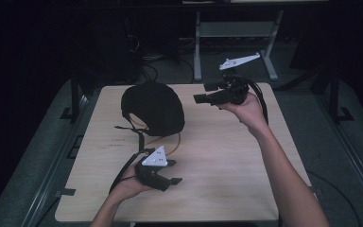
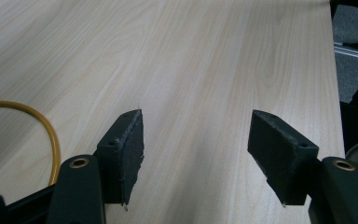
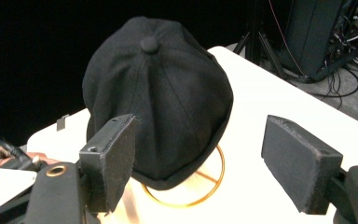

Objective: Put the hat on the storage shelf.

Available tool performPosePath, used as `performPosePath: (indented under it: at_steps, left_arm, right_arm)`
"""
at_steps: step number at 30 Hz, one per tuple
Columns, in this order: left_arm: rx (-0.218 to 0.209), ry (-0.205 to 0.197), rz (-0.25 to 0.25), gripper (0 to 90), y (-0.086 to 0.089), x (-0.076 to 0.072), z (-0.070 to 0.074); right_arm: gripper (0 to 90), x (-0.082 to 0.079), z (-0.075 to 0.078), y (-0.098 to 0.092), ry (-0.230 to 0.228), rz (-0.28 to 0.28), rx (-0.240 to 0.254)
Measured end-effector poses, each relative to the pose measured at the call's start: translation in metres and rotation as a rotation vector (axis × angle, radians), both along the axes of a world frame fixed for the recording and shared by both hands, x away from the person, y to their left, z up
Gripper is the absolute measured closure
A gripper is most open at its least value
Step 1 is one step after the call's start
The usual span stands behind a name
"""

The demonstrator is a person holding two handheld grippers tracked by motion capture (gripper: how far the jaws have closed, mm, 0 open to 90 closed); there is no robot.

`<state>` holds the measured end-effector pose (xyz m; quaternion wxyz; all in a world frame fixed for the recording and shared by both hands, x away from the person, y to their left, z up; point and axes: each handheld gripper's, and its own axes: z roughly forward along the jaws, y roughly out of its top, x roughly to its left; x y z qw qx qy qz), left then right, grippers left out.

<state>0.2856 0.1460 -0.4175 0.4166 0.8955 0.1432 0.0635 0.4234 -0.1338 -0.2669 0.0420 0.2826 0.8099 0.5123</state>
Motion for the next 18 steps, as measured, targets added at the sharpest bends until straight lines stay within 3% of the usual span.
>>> performPosePath:
  at_steps: [18]
  left_arm:
    - [0.021,0.000,-0.007,35.4,-0.003,0.000,-0.002]
  right_arm:
    - [22.7,-0.015,-0.021,-0.035,0.016,-0.039,0.004]
